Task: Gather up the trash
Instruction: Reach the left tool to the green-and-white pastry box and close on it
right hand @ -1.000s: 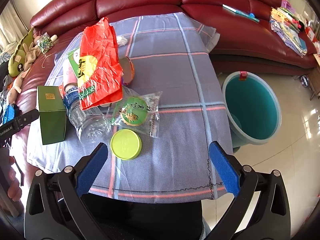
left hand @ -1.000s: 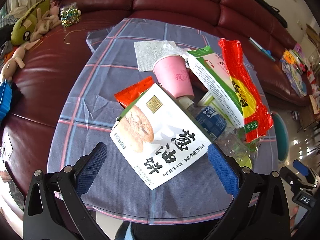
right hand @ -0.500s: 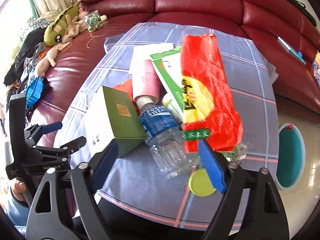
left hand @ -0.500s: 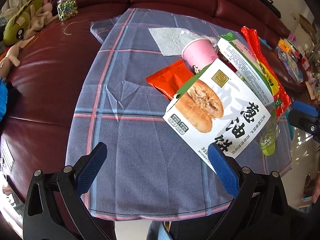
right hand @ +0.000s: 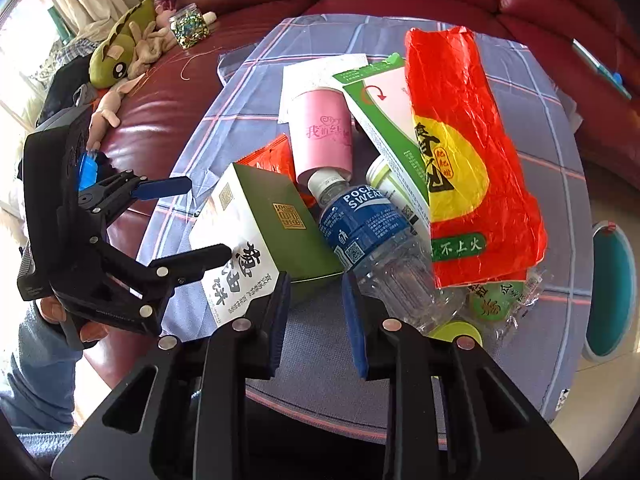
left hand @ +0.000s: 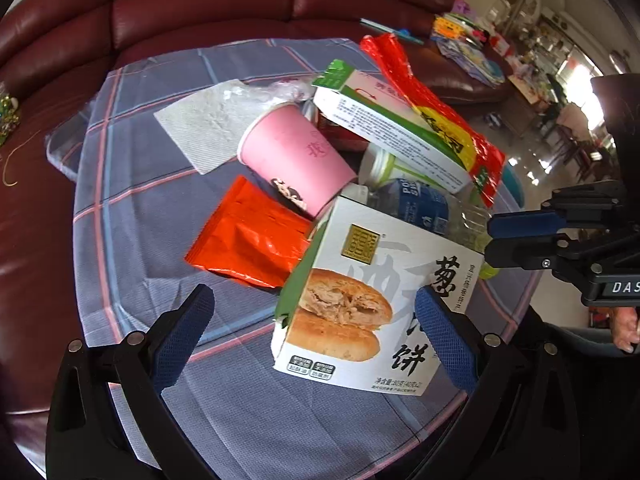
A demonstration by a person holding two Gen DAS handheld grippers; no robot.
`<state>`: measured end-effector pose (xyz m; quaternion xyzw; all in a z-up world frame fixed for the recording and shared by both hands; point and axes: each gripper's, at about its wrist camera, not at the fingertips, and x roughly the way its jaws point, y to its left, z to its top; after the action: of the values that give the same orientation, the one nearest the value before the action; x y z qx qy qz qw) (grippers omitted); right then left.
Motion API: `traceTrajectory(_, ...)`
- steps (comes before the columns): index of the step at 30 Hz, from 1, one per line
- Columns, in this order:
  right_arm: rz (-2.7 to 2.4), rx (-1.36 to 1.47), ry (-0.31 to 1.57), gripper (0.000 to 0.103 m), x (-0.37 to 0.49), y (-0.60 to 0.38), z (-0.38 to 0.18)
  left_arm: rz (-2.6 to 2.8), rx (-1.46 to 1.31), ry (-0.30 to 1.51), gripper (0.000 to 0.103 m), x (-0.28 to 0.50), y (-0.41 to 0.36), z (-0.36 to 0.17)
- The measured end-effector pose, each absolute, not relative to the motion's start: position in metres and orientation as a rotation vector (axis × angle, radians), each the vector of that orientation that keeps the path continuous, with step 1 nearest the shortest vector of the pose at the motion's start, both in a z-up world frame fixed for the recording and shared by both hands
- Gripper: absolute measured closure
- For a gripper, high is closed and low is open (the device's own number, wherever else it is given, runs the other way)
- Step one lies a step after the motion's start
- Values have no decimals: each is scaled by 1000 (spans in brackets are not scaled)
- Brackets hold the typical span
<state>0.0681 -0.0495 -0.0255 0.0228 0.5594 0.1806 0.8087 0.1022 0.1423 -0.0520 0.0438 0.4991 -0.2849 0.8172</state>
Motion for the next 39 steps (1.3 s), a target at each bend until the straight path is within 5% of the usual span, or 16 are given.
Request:
traceTrajectory(10, 407, 81, 1245, 78, 70, -47, -43, -703, 135, 1108, 9, 62, 121, -75)
traceTrajectory(15, 370, 94, 1257, 78, 71, -55, -50, -706, 12, 1102, 48, 47, 140, -69)
traceTrajectory(18, 365, 102, 1265, 78, 71, -58, -54, -720, -75, 1106, 61, 44, 149, -68)
traceTrajectory(23, 442, 106, 1306, 76, 64, -42, -63, -773, -148, 1160, 60, 42, 140, -78)
traceTrajectory(28, 460, 131, 1325, 72, 63, -39, -67, -697, -204, 1183, 28, 49, 142, -90)
traceTrajectory(32, 474, 143, 1327, 72, 62, -39, -67, -727, -199, 1172, 32, 43, 135, -86)
traceTrajectory(37, 481, 165, 1336, 70, 62, -42, -67, -747, -129, 1131, 55, 32, 115, -74)
traceTrajectory(39, 486, 188, 1328, 70, 63, -48, -63, -769, -203, 1126, 76, 34, 121, -66)
